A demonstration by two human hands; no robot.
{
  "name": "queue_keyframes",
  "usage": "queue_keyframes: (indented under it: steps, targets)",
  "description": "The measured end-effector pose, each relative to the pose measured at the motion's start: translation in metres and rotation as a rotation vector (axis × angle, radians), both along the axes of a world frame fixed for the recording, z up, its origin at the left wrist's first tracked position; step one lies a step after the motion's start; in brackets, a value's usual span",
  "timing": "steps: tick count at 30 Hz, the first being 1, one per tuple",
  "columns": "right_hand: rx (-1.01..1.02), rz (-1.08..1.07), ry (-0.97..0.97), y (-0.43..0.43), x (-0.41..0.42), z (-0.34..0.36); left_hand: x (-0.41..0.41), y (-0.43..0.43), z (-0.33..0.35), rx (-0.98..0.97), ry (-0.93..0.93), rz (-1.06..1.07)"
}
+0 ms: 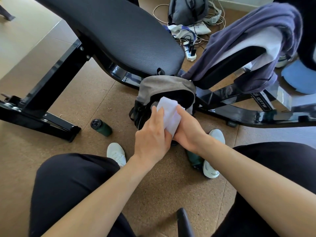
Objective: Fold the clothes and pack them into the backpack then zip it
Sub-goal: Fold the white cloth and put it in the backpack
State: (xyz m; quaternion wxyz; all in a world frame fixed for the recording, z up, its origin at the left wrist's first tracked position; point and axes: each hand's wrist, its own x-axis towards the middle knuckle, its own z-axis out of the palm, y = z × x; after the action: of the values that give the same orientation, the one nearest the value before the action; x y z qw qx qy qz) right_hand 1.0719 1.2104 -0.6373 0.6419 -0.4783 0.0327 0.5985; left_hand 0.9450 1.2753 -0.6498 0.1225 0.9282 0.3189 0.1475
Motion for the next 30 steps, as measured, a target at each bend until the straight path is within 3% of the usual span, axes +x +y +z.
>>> queue_keyframes:
  steps: [4,7,12,14,17,21,26,30]
  targets:
    - [-0.017,0.029,-0.073,-0.001,0.003,-0.003,0.001,-0.007,0.002,-0.042,0.041,-0.143]
    - [-0.139,-0.077,-0.15,-0.002,0.009,-0.006,0.001,-0.002,0.006,-0.18,-0.085,-0.206]
    - [-0.139,-0.095,-0.087,-0.002,0.021,-0.005,0.003,0.02,0.018,-0.846,-0.487,-0.028]
    - [-0.105,-0.061,-0.058,-0.001,0.021,-0.001,0.003,0.029,0.02,-1.026,-0.527,-0.004]
    - [-0.057,0.018,-0.014,-0.002,0.018,0.002,0.0,0.034,0.021,-1.291,-0.444,-0.099]
    - [-0.083,0.096,-0.003,0.0,0.016,-0.004,-0.003,0.029,0.019,-1.249,-0.3,-0.196]
    - [-0.173,0.205,-0.084,0.002,0.015,-0.023,-0.005,0.032,0.002,-1.272,-0.235,-0.077]
    - [-0.361,0.364,-0.609,0.008,0.024,-0.036,-0.008,0.035,-0.016,-1.176,-0.14,0.017]
